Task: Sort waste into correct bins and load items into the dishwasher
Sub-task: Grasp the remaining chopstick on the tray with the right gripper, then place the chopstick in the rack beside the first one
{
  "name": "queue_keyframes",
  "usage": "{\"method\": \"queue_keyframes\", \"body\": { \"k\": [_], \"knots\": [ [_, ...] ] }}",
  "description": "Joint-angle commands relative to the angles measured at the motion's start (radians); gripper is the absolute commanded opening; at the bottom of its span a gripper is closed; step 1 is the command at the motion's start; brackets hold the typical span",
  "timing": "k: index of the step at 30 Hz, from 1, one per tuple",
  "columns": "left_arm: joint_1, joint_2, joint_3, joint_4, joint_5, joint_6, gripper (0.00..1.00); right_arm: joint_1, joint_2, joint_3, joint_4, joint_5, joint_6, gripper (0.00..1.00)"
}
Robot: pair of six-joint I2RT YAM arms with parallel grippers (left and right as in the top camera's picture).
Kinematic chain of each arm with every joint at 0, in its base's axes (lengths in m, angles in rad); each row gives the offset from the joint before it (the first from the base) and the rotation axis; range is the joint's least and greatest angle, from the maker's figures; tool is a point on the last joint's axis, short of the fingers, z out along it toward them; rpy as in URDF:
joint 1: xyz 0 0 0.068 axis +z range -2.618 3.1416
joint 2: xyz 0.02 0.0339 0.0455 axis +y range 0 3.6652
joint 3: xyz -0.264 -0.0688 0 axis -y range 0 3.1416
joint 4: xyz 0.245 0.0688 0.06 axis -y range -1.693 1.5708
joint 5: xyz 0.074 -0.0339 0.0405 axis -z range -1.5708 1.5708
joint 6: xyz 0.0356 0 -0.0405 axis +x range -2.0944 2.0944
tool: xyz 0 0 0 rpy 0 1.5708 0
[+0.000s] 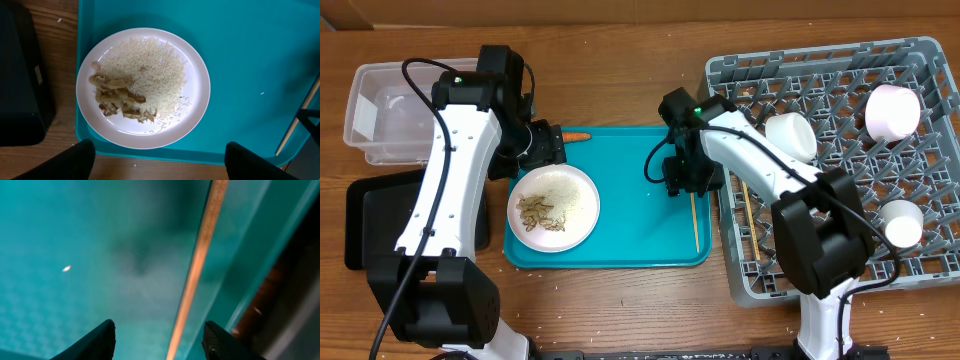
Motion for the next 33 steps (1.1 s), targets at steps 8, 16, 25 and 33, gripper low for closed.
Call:
{"method": "queue_keyframes", "body": {
  "k": [8,16,25,33],
  "knots": [
    [-0.007,-0.024,0.015,0.001,0.011,-0.007,0.85,0.005,0.016,-0.158,0.118,0.008,0.072,0.53],
    [-0.007,-0.024,0.015,0.001,0.011,-0.007,0.85,0.005,0.015,-0.176,0.125,-0.013,0.076,0.14],
    [-0.007,-0.024,0.015,-0.001,0.011,-0.007,0.85,0.005,-0.046,0.013,0.009,-0.028,0.04,0.04],
    [-0.007,-0.024,0.015,-0.003,0.011,-0.007,0.85,-0.043,-0.273,0.174,-0.094,0.108,-0.009,0.04]
  ]
}}
